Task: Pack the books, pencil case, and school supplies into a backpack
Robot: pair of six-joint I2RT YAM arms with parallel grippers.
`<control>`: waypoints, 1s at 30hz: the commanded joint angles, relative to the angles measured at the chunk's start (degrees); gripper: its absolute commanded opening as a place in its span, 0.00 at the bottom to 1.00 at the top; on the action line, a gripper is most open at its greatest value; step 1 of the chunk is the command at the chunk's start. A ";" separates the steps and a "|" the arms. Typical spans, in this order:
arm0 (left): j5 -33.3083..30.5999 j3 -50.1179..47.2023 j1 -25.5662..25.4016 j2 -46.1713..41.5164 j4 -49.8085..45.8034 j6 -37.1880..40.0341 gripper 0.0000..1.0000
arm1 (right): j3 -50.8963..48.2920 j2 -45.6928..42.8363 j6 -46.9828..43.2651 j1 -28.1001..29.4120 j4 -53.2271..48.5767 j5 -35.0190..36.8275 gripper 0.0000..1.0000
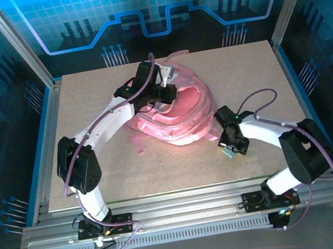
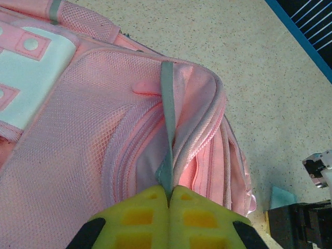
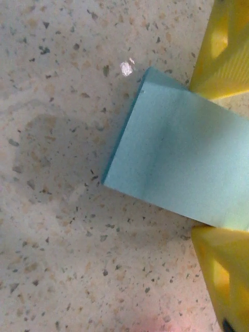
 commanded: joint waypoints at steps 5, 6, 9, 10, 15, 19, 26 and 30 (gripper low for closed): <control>1.57 0.41 0.15 -4.62 5.08 -0.70 0.00 | -1.75 -1.91 0.22 0.45 0.69 1.33 0.59; 1.51 0.41 0.16 -4.69 5.00 -0.67 0.00 | -1.80 -2.20 -0.21 0.28 0.86 1.12 0.56; 1.18 0.41 0.26 -4.97 5.06 -0.46 0.00 | -1.14 -4.00 -2.15 -0.30 0.46 1.20 0.48; 1.13 0.37 0.30 -5.02 4.97 -0.44 0.00 | -0.71 -4.88 -2.84 -0.63 0.14 1.15 0.48; 1.58 0.78 0.59 -4.66 5.14 -0.45 0.00 | 4.76 -10.50 -9.05 -1.17 -2.89 1.60 0.47; 2.02 1.45 0.78 -4.22 5.30 -0.40 0.00 | 12.41 -9.89 -13.62 -1.32 -2.35 -2.16 0.48; 2.40 3.25 0.93 -3.28 4.44 -0.23 0.00 | 25.03 -1.74 -16.56 -1.06 4.82 -8.74 0.48; 2.30 3.44 0.86 -2.94 4.55 -0.84 0.00 | 31.60 5.42 -15.56 -0.96 8.56 -13.39 0.49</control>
